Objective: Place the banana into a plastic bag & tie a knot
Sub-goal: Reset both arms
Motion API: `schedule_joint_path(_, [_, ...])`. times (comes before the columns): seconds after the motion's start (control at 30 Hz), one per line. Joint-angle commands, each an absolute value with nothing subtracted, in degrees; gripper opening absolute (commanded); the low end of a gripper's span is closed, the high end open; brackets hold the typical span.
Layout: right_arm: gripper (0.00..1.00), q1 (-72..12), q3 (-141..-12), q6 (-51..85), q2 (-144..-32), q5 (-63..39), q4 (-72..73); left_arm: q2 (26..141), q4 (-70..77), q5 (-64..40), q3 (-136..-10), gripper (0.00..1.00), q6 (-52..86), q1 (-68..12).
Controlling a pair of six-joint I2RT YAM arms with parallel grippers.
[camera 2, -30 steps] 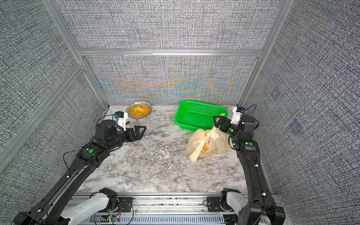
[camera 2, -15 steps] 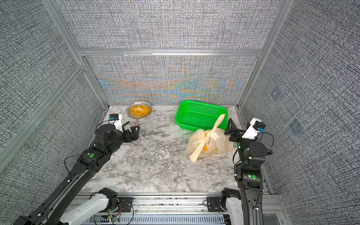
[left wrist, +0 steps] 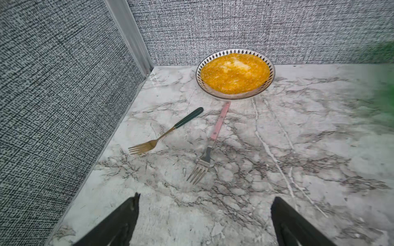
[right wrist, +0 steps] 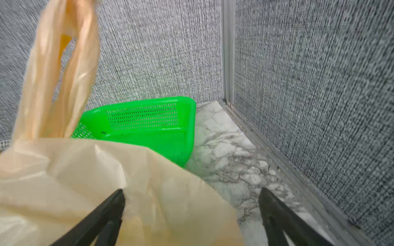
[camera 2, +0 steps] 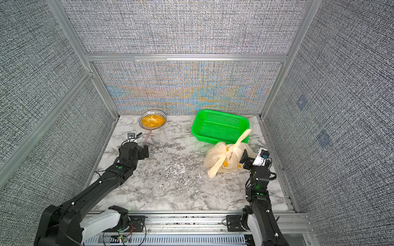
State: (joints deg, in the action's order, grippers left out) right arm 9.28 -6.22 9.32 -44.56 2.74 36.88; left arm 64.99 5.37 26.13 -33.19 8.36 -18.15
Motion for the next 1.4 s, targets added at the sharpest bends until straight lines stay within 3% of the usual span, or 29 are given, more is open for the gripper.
schedule_joint_path(0.0, [0.98,8.9,-3.7,9.4,-49.8,4.5,52.2,67.3,17.7,26.4,-30.2,0.99,3.6,-16.1])
schedule_joint_path(0.13, [0.98,7.3,-4.3,7.9,-57.2,5.1,57.3,71.1,19.6,26.4,-29.9,0.99,1.4,-14.2])
schedule_joint_path(0.3, [0.98,3.3,-4.3,4.2,-66.4,7.7,66.2,80.6,32.9,26.4,-27.8,0.99,0.1,-12.3])
schedule_joint_path(0.47, [0.98,-1.3,-5.4,0.3,-75.5,8.7,74.4,86.9,32.1,24.7,-32.0,0.99,0.1,-9.6])
schedule_joint_path(0.67, [0.98,-5.2,-6.5,-5.0,-87.7,6.7,84.9,84.3,40.0,19.1,-25.6,0.99,1.0,-7.2])
schedule_joint_path(0.77, [0.98,-5.0,-8.6,-4.1,-87.8,8.0,80.7,88.2,52.3,15.0,-21.6,0.99,0.0,-6.7])
schedule_joint_path(0.9, [0.98,-2.0,-12.5,-1.4,-87.6,4.4,72.8,86.0,42.5,13.0,-24.7,0.99,-0.3,-6.1])
schedule_joint_path(1.37, [0.98,-1.0,-12.6,-0.9,-87.4,2.9,72.6,86.0,43.1,13.0,-24.4,0.99,-0.3,-6.1])
